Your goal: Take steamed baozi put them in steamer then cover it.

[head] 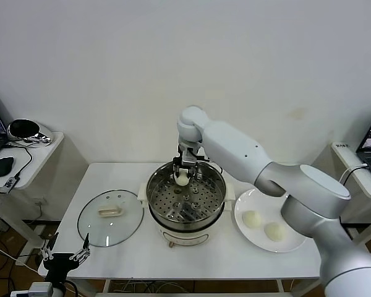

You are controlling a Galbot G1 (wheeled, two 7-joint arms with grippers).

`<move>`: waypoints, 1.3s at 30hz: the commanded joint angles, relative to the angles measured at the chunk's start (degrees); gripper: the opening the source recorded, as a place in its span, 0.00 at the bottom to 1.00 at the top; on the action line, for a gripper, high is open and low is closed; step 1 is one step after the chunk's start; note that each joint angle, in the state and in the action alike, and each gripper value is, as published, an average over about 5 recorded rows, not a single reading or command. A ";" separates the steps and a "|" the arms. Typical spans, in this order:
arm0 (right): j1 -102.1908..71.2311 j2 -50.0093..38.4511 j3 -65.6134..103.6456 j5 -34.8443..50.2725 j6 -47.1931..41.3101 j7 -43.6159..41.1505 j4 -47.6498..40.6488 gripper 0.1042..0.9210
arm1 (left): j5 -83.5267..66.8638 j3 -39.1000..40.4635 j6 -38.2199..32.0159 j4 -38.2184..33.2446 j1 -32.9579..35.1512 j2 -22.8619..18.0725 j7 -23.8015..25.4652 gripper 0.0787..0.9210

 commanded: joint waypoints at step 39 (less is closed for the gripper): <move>11.48 -48.36 -7.56 43.77 -66.49 3.01 37.57 0.88 | -1.88 1.63 2.28 -0.69 0.18 1.23 1.44 0.88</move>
